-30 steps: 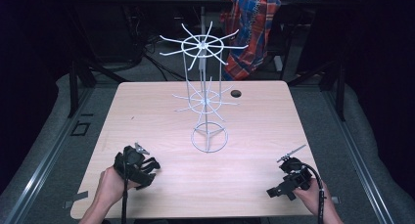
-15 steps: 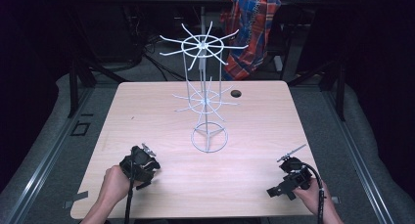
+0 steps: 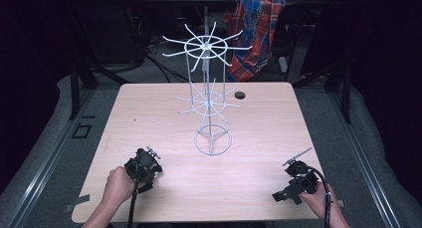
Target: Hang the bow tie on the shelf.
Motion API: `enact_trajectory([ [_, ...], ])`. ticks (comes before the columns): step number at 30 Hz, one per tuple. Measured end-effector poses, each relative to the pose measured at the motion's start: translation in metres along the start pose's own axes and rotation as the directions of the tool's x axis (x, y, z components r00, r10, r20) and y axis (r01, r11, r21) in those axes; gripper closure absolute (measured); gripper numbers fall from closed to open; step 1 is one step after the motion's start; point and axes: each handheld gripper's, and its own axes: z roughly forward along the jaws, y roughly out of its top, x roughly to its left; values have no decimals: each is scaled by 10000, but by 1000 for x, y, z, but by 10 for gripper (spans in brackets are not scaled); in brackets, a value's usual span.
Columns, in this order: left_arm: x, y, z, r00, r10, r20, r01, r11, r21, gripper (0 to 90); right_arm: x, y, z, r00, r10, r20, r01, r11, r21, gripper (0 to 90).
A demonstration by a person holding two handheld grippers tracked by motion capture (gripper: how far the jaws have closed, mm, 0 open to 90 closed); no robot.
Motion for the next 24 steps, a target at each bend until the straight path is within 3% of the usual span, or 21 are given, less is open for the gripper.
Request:
enact_trajectory([
  [8,0,-1,0,10000,72,17,-72,10000,-38,858,1,-1,0,9999,122,-70,-123,9998,-135,67],
  [13,2,-2,-2,9998,75,182,-72,9998,-194,874,1,-1,0,9998,214,-37,-215,9995,-235,67],
  [18,9,-5,-8,9979,-285,588,323,9973,-653,877,1,-2,0,9997,227,-35,-228,9994,-242,67],
  [24,10,-7,-18,9973,-192,710,283,9913,-1288,877,2,-1,-1,10000,46,-38,-46,9999,-98,67],
])
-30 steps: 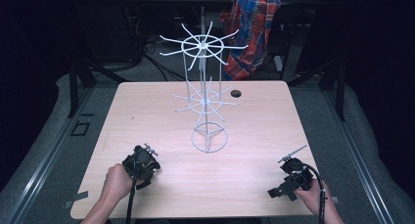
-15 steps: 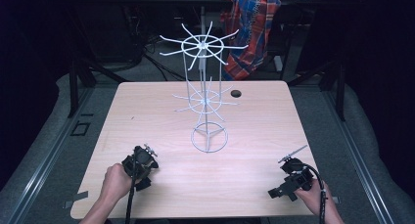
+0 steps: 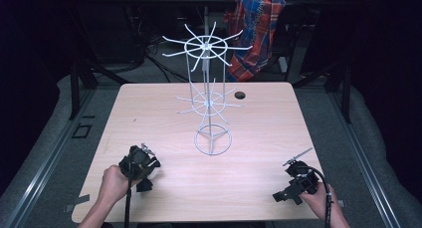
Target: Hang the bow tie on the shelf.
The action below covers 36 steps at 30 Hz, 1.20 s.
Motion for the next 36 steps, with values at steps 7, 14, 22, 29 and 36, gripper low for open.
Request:
enact_trajectory([
  [7,-1,-1,-7,9998,217,-35,-218,9991,-371,877,0,0,1,10000,31,-76,-31,10000,-20,67],
  [14,1,-2,-15,9998,131,-130,-140,9968,-791,878,-1,0,1,10000,-32,47,31,10000,94,67],
  [22,3,-3,-25,9999,-36,-152,16,9909,-1343,878,0,0,1,10000,-32,69,32,10000,71,67],
  [29,1,-3,-31,9999,-38,-112,19,9863,-1647,878,0,0,1,10000,-14,74,14,10000,72,67],
  [36,-3,-3,-36,9998,12,-221,-61,9747,-2234,878,1,0,2,10000,89,-11,-89,10000,39,67],
])
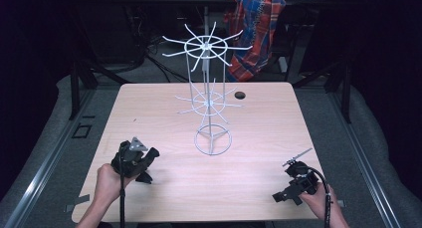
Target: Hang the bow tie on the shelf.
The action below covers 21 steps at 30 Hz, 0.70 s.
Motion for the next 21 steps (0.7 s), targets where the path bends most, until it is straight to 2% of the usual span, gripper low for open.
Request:
enact_trajectory([
  [5,-2,2,-2,10000,17,51,-16,9998,-218,878,0,0,0,10000,-6,-18,5,10000,-12,67],
  [13,0,6,-6,9989,-188,431,216,9976,-651,878,0,0,0,9999,-1,140,1,10000,36,67],
  [17,0,9,-8,9990,-145,431,179,9968,-785,878,-1,0,0,9999,-80,98,79,9999,112,67],
  [21,2,11,-9,9978,-222,619,277,9956,-893,878,-2,0,0,9999,87,73,-86,9999,-114,67],
])
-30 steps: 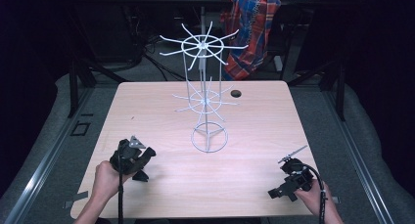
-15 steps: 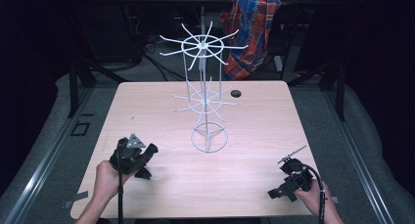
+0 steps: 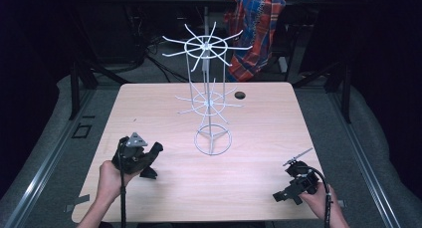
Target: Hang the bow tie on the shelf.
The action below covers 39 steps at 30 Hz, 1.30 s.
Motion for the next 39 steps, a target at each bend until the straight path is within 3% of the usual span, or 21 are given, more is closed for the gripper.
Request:
enact_trajectory([
  [12,9,8,-9,9987,-506,-19,500,9925,-1112,878,1,0,0,10000,-17,58,17,10000,90,67],
  [20,12,14,-7,9978,-667,50,668,9885,-1360,878,1,0,0,10000,-4,77,3,9999,111,67],
  [26,17,21,0,9965,-815,159,828,9895,-1186,878,2,-1,2,9997,238,110,-237,9997,-95,67],
  [27,19,23,2,9953,-946,212,965,9875,-1245,878,0,-1,1,10000,37,23,-37,9999,110,67],
  [32,22,28,3,9944,-1028,251,1053,9847,-1386,878,0,0,0,10000,-73,67,72,9998,203,67],
  [35,23,31,2,9935,-1101,293,1133,9812,-1561,878,-1,-1,1,10000,-38,56,37,9998,196,67],
  [37,24,32,2,9934,-1105,307,1140,9802,-1616,878,2,-2,3,9997,239,74,-239,9997,-75,67],
  [39,25,35,2,9928,-1151,343,1193,9771,-1762,878,0,-1,2,10000,80,10,-80,9999,76,67],
])
